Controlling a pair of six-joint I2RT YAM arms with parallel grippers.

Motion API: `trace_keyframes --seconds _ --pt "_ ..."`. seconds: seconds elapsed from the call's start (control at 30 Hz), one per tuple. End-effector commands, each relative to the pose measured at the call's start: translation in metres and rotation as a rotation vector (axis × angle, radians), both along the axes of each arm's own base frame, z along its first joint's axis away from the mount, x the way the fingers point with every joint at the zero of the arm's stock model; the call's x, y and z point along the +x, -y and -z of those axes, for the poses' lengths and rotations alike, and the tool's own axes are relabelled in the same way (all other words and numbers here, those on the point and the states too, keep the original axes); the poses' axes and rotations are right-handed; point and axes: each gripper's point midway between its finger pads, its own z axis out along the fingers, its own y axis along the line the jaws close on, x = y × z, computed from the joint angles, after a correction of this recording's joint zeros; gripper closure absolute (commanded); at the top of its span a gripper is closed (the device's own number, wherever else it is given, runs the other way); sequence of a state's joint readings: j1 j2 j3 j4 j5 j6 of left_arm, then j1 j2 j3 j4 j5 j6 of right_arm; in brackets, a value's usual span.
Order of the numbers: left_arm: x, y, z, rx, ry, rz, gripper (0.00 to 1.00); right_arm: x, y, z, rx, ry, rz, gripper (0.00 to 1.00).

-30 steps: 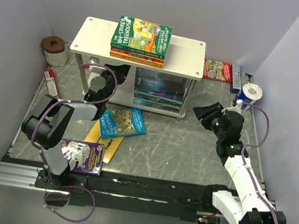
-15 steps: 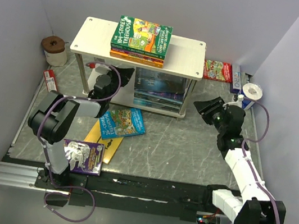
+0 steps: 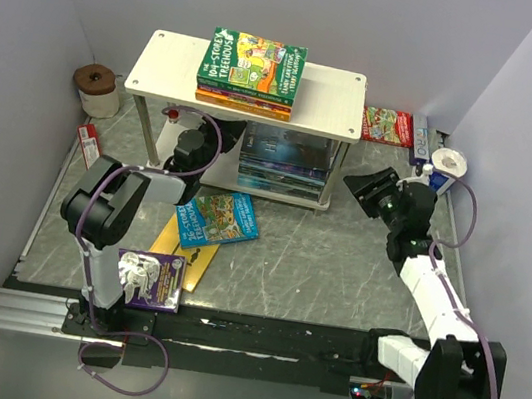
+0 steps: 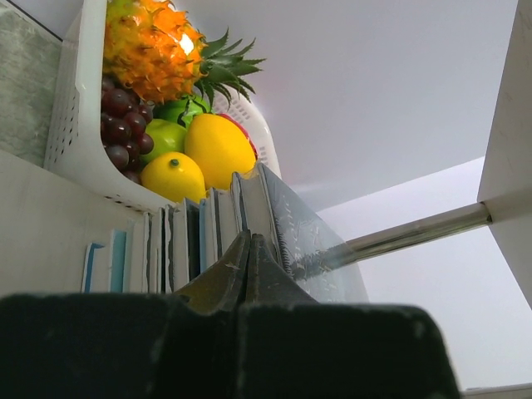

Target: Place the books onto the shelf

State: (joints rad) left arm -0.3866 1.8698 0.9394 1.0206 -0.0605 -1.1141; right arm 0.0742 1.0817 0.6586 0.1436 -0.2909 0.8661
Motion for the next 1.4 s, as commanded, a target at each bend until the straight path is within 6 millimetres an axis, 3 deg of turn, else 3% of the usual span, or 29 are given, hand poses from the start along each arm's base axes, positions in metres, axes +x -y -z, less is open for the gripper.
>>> trace_keyframes --seconds 0.0,0.23,0.4,0.8,0.87,0.9,0.93,1.0,1.23,1.37 --pt "-0.004 0.015 -0.02 -0.027 0.056 0.057 0.99 0.022 0.001 -0.04 0.092 0.115 -0.019 0.44" --pt "-0.001 0.019 -0.022 -0.025 0.057 0.069 0.99 0.047 0.01 -0.039 0.268 0.103 -0.035 0.5" --pt "0.002 0.019 -0.022 -0.015 0.057 0.066 0.99 0.047 0.009 -0.032 0.28 0.093 -0.04 0.5" --pt "0.002 0.003 -0.031 -0.012 0.058 0.019 0.97 0.017 0.018 -0.027 0.187 0.089 0.011 0.47" --pt "-0.002 -0.004 -0.029 0.007 0.035 -0.003 0.96 0.006 0.019 -0.014 0.167 0.055 0.023 0.47" --pt "-0.012 -0.01 -0.033 0.009 0.034 -0.014 0.94 -0.001 0.019 -0.02 0.158 0.079 0.023 0.47" --pt "-0.017 -0.015 -0.033 0.022 0.031 -0.029 0.94 -0.009 0.021 -0.007 0.132 0.046 0.032 0.47" --pt "-0.034 -0.029 -0.031 0.041 0.009 -0.065 0.92 -0.024 0.018 -0.011 0.101 0.072 0.028 0.46" --pt "-0.091 -0.07 -0.023 0.131 -0.05 -0.153 0.79 -0.065 0.015 0.032 0.044 0.019 0.011 0.43" --pt "-0.127 -0.09 -0.002 0.196 -0.168 -0.186 0.74 -0.087 -0.012 0.047 0.03 0.007 -0.116 0.43"
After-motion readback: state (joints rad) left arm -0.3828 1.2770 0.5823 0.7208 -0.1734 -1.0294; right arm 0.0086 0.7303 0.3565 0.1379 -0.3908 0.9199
